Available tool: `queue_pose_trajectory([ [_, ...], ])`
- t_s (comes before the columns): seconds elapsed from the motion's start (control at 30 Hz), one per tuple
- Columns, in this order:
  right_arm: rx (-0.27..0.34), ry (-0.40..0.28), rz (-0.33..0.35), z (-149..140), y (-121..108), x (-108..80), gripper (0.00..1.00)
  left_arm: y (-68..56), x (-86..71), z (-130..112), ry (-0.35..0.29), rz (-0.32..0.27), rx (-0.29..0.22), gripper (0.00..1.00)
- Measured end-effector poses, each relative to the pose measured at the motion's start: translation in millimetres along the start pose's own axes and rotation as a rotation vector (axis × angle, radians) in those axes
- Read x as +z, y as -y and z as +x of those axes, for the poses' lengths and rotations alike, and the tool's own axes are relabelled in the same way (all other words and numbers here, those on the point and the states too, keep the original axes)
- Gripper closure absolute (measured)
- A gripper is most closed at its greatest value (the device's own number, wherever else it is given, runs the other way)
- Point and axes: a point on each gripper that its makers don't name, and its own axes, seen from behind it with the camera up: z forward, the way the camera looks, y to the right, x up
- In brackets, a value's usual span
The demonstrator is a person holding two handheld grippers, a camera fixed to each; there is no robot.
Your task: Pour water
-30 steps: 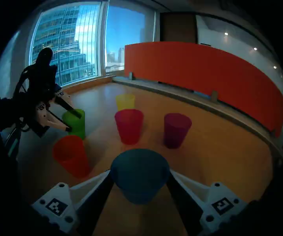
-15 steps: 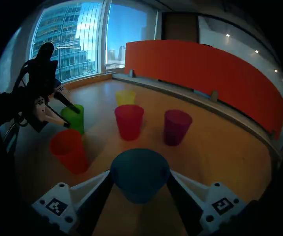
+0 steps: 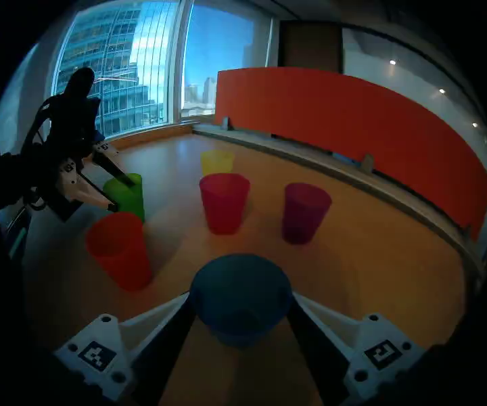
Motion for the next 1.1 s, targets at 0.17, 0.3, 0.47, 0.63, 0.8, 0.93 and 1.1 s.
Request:
queue_pose_trajectory([
  [0.17,0.007,0.001,-0.007,-2.9,-1.2,-1.5,0.08,-0.5,-0.1,-0.6,-0.003,0.000,0.002,0.15],
  [0.3,0.014,0.006,-0.021,-5.5,-4.4,-1.7,0.07,-0.8,0.2,-0.9,-0.004,0.000,0.007,0.15],
  [0.47,0.013,0.010,-0.025,-7.3,-4.2,-1.9,0.00,-0.6,0.4,-1.3,-0.004,0.003,0.008,0.13],
  [0.63,0.010,0.012,-0.023,-8.1,-2.4,-2.5,0.00,-1.0,-0.1,-0.2,-0.006,0.005,0.001,0.12],
  [0.8,0.008,0.011,-0.026,-8.0,-2.1,-3.7,0.01,-2.6,-3.1,1.2,-0.006,-0.001,-0.011,0.03],
  [0.93,0.009,0.008,-0.029,-7.0,-1.0,-7.1,0.01,2.1,-6.3,-0.8,-0.001,0.019,-0.009,0.03],
  [1.1,0.009,0.003,-0.036,-6.9,0.4,-13.8,0.00,5.1,-14.6,-6.0,0.005,0.040,-0.003,0.03],
])
